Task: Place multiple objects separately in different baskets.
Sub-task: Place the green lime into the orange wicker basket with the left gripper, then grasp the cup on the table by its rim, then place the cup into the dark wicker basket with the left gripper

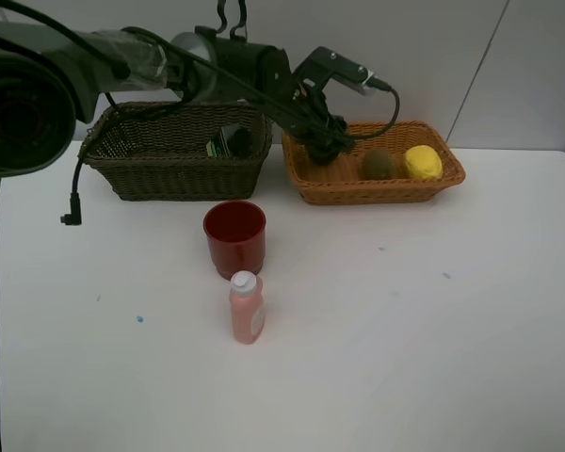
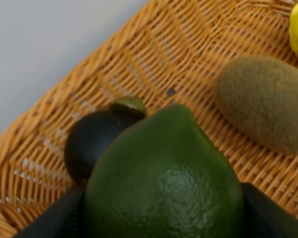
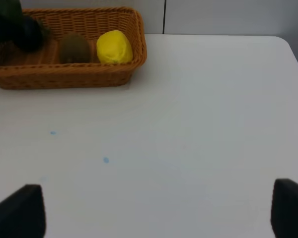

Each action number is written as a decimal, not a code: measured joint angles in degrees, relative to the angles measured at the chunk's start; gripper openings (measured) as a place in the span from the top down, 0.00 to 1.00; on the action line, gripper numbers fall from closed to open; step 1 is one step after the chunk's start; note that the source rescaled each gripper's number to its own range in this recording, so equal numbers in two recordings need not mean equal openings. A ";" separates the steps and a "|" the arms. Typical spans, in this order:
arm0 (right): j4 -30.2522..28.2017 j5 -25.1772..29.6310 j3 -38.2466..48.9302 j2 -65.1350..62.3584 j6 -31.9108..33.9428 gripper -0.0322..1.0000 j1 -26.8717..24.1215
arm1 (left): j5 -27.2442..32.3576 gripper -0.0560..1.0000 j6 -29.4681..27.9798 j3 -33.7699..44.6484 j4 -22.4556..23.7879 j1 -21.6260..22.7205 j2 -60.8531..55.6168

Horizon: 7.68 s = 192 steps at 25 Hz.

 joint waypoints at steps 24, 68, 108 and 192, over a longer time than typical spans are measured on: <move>0.19 0.00 0.00 0.00 0.00 0.01 0.00 | -2.95 0.05 -3.88 -0.11 -2.14 0.00 0.06; 0.19 0.00 0.00 0.00 0.00 0.01 0.00 | 49.10 0.05 -4.45 3.42 4.82 0.00 -22.29; 0.19 0.00 0.00 0.00 0.00 0.01 0.00 | 40.78 0.05 -4.56 17.30 8.02 2.45 -10.31; 0.19 0.00 0.00 0.00 0.00 0.01 0.00 | 21.69 0.95 -28.35 17.30 16.17 26.18 -16.14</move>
